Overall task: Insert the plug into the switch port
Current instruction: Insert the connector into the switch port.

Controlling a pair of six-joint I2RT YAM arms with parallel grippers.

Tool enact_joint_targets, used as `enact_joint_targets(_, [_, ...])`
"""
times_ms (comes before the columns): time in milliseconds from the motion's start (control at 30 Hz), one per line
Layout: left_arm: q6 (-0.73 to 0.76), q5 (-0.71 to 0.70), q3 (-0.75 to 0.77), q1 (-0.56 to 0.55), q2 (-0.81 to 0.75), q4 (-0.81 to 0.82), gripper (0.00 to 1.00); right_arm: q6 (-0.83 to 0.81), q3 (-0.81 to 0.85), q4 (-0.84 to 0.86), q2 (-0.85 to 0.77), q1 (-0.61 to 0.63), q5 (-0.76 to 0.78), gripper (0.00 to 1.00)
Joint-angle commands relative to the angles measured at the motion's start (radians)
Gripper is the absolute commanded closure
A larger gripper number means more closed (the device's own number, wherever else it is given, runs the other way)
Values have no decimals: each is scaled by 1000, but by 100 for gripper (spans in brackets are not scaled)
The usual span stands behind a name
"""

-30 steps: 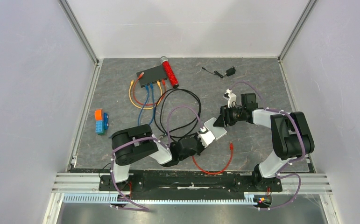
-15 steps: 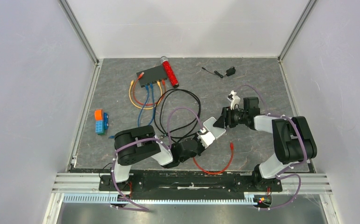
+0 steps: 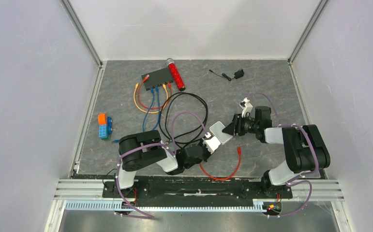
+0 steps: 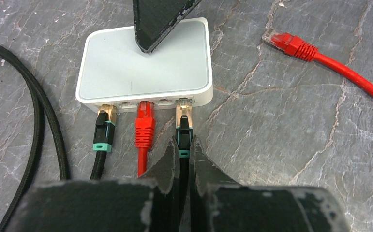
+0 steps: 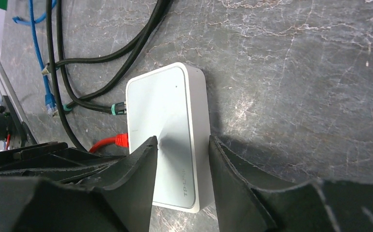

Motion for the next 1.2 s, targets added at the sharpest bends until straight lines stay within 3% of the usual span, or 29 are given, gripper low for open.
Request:
enact_joint_targets(0, [-74, -16, 26, -11, -6, 107, 98, 113, -140, -77, 50, 15, -12, 55])
enact_joint_targets(200, [-98, -120, -6, -20, 57, 285, 98, 160, -239, -13, 51, 15, -11, 57])
enact_joint_targets(333, [-117, -138, 14, -20, 64, 282, 98, 217, -303, 61, 45, 17, -27, 59])
enact_joint_targets(667, [-334, -117, 13, -25, 51, 255, 98, 359, -422, 235, 17, 21, 7, 61])
enact_joint_targets(933, [-262, -173, 55, -51, 137, 230, 98, 367, -447, 236, 0, 64, -9, 63])
enact_joint_targets(1167, [-203, -214, 103, -50, 161, 227, 98, 506, -559, 443, 53, 141, -26, 64])
